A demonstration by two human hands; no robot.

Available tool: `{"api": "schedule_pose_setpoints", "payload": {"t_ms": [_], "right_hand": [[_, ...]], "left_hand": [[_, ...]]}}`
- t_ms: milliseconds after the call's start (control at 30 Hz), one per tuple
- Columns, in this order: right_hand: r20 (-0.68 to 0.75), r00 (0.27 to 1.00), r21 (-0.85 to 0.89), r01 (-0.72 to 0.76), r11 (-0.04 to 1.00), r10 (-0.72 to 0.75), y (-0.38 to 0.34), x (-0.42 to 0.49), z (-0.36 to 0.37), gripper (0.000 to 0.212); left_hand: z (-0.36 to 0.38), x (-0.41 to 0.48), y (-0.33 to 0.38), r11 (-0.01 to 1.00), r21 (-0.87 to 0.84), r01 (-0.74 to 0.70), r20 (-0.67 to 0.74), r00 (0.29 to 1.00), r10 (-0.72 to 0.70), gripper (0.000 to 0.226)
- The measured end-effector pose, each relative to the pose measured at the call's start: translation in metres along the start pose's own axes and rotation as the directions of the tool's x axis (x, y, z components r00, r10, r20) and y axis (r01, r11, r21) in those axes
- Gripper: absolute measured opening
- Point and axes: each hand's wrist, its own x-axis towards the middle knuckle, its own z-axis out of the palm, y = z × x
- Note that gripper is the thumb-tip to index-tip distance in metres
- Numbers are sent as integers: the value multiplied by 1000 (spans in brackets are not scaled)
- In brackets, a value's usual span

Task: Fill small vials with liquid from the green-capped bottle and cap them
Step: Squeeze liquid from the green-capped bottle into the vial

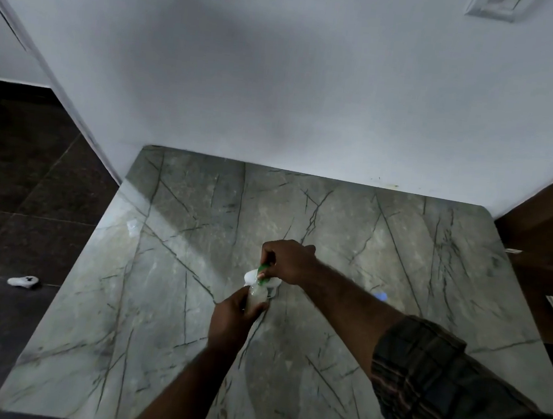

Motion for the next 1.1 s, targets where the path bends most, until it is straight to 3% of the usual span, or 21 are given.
{"api": "schedule_pose_setpoints", "payload": {"t_ms": [1100], "right_hand": [[-40, 999, 56, 26, 998, -24, 4, -5, 6, 24]], "left_hand": [[2, 0, -1, 999, -40, 5, -14, 1000, -6, 43]]}}
